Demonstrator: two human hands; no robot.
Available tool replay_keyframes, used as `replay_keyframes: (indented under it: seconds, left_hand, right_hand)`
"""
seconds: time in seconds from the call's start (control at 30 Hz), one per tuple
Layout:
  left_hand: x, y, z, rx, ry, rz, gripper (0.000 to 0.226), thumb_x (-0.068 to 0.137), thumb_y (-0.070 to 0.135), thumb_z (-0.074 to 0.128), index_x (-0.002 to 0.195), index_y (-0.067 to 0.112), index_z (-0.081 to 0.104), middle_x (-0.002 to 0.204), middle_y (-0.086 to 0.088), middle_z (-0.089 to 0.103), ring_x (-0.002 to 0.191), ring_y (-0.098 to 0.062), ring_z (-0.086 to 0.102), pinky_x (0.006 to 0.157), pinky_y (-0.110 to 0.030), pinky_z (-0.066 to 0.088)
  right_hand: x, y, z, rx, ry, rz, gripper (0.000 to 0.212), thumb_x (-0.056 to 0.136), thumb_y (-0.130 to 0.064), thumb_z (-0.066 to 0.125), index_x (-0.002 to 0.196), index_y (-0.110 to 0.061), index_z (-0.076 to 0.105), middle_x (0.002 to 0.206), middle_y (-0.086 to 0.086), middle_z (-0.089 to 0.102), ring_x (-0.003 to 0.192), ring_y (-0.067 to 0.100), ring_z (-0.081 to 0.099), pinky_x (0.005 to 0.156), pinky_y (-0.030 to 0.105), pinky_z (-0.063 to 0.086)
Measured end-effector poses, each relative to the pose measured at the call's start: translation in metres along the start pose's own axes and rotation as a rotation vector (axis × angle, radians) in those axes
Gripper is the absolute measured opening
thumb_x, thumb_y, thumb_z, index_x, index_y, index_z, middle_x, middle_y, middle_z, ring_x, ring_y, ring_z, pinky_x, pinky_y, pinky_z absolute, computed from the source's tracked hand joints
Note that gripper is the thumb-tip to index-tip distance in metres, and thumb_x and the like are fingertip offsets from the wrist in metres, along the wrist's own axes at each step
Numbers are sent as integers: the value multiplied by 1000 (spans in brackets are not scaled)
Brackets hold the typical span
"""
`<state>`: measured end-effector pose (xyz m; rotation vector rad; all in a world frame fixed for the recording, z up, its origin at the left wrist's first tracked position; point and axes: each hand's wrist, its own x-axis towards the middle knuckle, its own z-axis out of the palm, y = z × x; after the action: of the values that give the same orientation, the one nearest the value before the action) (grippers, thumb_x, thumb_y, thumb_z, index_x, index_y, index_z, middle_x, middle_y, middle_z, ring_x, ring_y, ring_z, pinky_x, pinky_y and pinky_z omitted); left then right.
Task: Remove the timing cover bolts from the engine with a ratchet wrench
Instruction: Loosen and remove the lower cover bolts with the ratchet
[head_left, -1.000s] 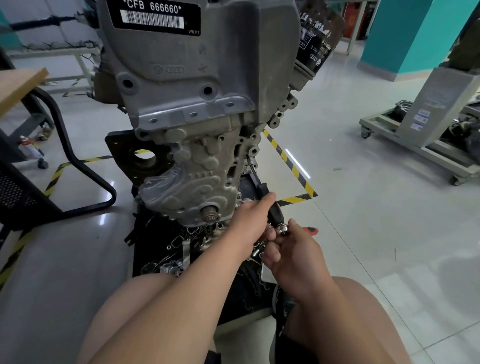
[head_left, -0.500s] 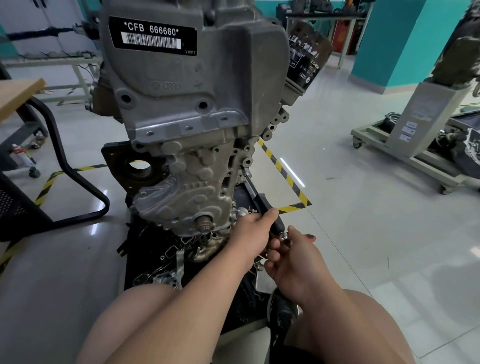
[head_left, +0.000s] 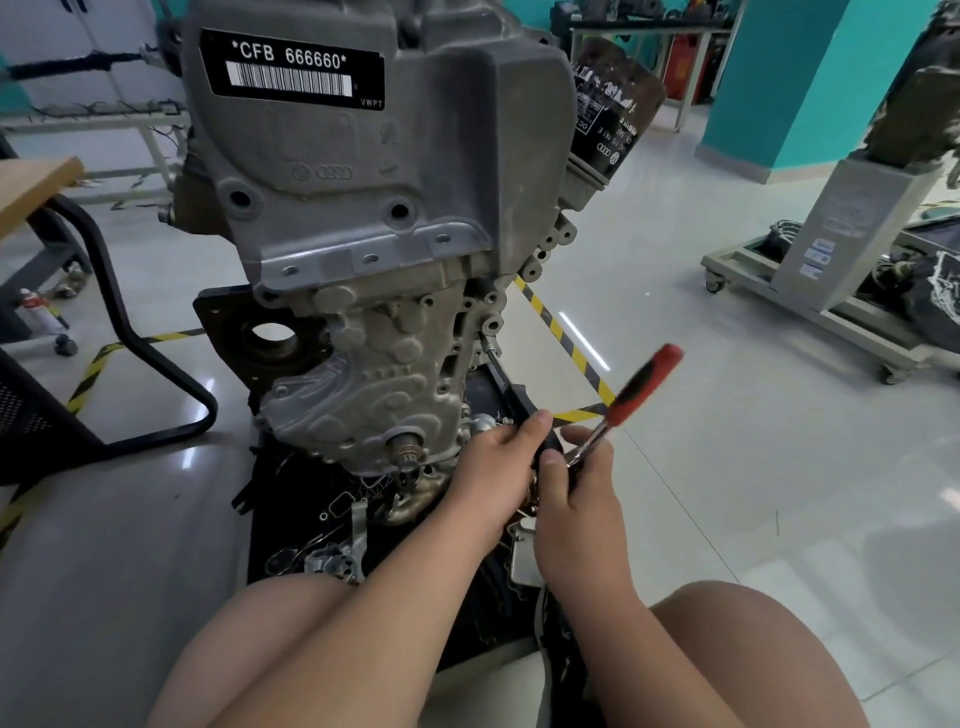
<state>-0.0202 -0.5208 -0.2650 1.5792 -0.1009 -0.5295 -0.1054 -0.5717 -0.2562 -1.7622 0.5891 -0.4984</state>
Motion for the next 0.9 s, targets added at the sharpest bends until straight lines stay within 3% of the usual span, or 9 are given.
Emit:
replay_keyframes:
  seconds: [0.07,0.17,0.3,0.47,0.57,0.7,0.77,0.83,0.9]
  left_hand:
    - [-2,-1,0,-23,4,-5,30,91,46,61,80,21,75,74,3,74,69,-7,68,62,-20,51]
    - [-7,-1,-1,-58,28,-22,31,92,42,60,74,20,73,68,5,73,64,-4,68,53,-14,47]
    - [-11,0,-3,-46,53,-58,32,91,47,59,77,23,73,73,7,74,71,-4,69,60,-21,49]
    - [-13,3,-8,-56,81,-83,30,91,49,57,76,27,71,81,8,72,83,-7,66,64,-25,47]
    - [-13,3,-9,-34,72,-88,28,91,50,56,76,30,68,86,7,70,86,-8,64,66,-26,47]
    - [-14,3,-10,-22,58,-104,27,91,51,56,77,30,66,86,5,69,83,-9,64,66,-26,48]
    - [-14,2,-9,-4,52,-121,31,90,52,56,80,25,69,88,0,72,82,-13,67,68,-29,52]
    - [-13,1,-8,12,44,-135,40,89,53,57,87,17,73,87,-5,73,78,-16,69,72,-33,54]
    - [-13,1,-7,-1,41,-145,42,88,54,58,87,15,73,76,-3,71,67,-15,67,64,-29,54]
  right_hand:
    - [-4,4,3,-101,-57,-60,27,100,-32,42,104,-58,39,89,-14,62,79,-1,61,62,23,42]
    - [-7,10,6,-133,-86,-65,27,100,-31,41,125,-43,43,100,-15,60,88,1,61,68,25,45]
    - [-6,14,10,-77,-76,-14,17,101,-33,39,113,-45,41,83,-14,63,73,-5,60,57,24,41]
    - [-6,19,16,22,-95,-8,20,101,-32,39,121,-36,43,85,-31,63,77,-6,62,67,31,49]
    - [-4,21,18,64,-73,4,20,101,-33,41,120,-36,45,83,-22,65,76,-2,63,74,38,52]
    - [-1,21,19,138,-81,79,13,101,-34,40,107,-43,47,93,-13,64,79,5,62,76,38,52]
    - [0,17,19,218,-97,157,14,101,-33,39,108,-34,51,92,0,63,74,16,59,69,38,50]
    - [0,13,17,308,-101,237,20,103,-32,38,106,-20,54,72,4,61,54,14,55,52,26,46]
    - [1,10,15,381,-97,318,23,102,-34,39,103,-16,55,51,0,52,38,14,46,39,20,38]
